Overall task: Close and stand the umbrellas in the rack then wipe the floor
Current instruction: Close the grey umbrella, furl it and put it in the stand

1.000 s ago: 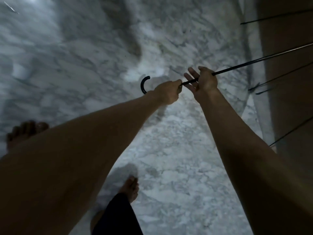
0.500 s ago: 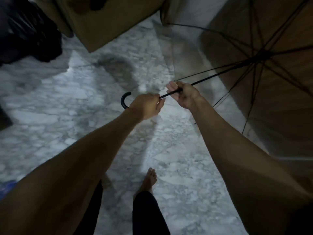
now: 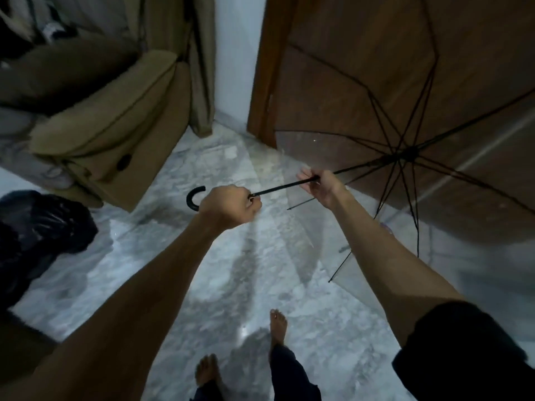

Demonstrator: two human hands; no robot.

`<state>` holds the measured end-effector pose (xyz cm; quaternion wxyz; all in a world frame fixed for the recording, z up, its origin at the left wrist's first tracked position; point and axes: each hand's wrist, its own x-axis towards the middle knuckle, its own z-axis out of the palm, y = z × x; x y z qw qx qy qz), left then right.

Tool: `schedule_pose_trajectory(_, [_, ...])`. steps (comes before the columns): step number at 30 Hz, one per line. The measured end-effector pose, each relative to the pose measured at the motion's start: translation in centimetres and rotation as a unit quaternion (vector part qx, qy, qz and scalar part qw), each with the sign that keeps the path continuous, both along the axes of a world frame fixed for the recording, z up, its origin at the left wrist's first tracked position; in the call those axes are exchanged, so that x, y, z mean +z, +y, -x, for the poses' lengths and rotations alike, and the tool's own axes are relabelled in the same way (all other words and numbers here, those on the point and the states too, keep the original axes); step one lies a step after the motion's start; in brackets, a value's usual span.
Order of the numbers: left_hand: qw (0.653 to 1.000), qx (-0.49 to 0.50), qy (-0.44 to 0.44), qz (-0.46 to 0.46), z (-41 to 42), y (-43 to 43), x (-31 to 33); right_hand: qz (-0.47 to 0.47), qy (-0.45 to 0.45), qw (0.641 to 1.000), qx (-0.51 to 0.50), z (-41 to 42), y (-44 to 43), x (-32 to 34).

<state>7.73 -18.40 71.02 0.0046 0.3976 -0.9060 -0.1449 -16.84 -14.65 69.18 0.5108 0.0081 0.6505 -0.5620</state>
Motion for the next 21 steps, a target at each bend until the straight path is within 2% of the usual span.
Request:
schedule_pose_trajectory(3, [0.999,-0.037,-0.019,0.029,0.6,1.3,3.9,0.010,0.007,0.998,-0.054,1.1,4.3,4.0])
schedule_pose_trajectory(6, [0.993,-0.101,-0.015,0.054,2.3,3.1,8.0,0.052,0.008,0.987,-0.152,2.2,9.3,8.4])
schedule_pose_trajectory(13, [0.956,-0.273,0.022,0.102,11.6,8.9,14.6,0.111,-0.018,0.962,-0.248,3.2,18.5,15.9])
schedule_pose_trajectory(21, [0.937,-0.342,0.055,0.040,22.0,19.2,19.7,0.155,0.018,0.946,-0.285,8.3,29.7,21.0])
